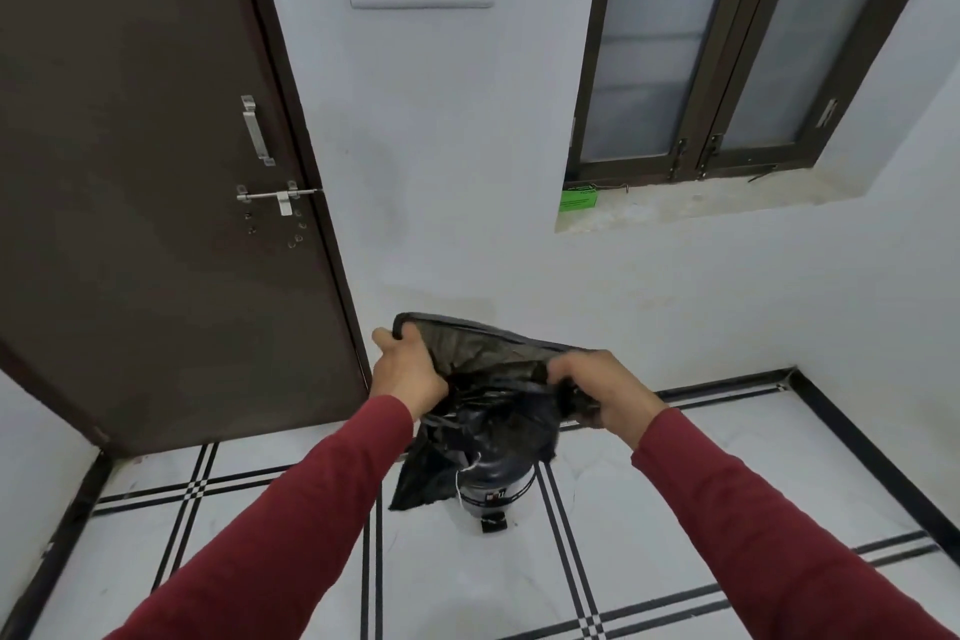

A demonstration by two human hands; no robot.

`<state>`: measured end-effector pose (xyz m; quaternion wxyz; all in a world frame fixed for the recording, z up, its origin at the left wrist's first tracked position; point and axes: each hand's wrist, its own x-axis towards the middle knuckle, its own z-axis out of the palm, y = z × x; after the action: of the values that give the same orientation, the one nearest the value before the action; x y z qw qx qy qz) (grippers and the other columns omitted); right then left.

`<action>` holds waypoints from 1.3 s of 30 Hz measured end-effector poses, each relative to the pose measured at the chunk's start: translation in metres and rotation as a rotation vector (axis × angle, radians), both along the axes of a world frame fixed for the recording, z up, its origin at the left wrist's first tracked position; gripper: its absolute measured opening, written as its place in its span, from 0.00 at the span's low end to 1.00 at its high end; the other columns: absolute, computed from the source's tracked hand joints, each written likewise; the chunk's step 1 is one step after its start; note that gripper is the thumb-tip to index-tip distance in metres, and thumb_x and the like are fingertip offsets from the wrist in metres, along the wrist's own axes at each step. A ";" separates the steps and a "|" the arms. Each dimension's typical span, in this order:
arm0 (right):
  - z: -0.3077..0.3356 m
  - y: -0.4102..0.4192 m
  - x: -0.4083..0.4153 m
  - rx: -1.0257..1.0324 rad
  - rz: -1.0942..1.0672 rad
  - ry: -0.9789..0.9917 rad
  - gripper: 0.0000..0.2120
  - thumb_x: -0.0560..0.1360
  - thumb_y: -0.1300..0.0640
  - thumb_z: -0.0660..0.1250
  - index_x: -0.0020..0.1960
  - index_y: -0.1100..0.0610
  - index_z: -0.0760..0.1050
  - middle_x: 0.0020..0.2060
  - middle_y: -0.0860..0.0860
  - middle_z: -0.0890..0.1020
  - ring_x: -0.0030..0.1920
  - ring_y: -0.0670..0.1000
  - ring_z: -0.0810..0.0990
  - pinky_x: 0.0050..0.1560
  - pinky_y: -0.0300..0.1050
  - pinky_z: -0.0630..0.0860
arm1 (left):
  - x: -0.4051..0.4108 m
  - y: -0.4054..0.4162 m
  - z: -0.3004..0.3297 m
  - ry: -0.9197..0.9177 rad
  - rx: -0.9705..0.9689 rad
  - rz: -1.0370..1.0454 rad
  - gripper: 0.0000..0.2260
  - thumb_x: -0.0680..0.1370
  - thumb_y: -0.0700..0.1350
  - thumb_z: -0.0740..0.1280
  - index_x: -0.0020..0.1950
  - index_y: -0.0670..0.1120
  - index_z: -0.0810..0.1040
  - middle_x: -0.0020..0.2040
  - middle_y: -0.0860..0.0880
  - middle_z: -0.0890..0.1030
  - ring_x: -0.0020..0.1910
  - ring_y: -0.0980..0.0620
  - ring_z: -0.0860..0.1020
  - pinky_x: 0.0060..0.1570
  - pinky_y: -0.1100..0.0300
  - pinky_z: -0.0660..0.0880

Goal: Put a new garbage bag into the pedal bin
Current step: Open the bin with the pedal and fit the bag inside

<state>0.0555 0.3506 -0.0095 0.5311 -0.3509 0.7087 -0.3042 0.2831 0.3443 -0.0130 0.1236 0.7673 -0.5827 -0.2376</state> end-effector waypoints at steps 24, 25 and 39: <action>-0.063 -0.005 -0.049 0.203 0.846 0.632 0.08 0.64 0.66 0.74 0.39 0.57 0.79 0.35 0.53 0.82 0.36 0.52 0.83 0.33 0.41 0.77 | 0.009 0.016 -0.038 -0.340 0.473 -0.305 0.18 0.77 0.40 0.66 0.67 0.43 0.78 0.62 0.42 0.82 0.55 0.44 0.84 0.52 0.56 0.81; -0.066 -0.014 -0.054 0.140 0.716 0.502 0.09 0.62 0.64 0.76 0.39 0.56 0.80 0.34 0.52 0.80 0.34 0.50 0.81 0.30 0.38 0.75 | 0.009 0.010 -0.041 -0.263 0.400 -0.245 0.17 0.76 0.39 0.66 0.65 0.43 0.79 0.60 0.42 0.83 0.54 0.44 0.84 0.51 0.55 0.82; -0.117 -0.025 -0.091 0.014 0.939 0.960 0.18 0.74 0.62 0.63 0.63 0.60 0.77 0.62 0.59 0.79 0.60 0.59 0.81 0.49 0.43 0.76 | -0.014 0.031 -0.113 -0.334 0.421 -0.207 0.20 0.79 0.52 0.65 0.70 0.47 0.76 0.68 0.44 0.79 0.63 0.44 0.80 0.62 0.56 0.76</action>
<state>-0.0352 0.3259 -0.1267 0.2352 -0.7148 0.6405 0.1535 0.2692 0.3754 -0.1260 -0.1612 0.7410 -0.6081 -0.2349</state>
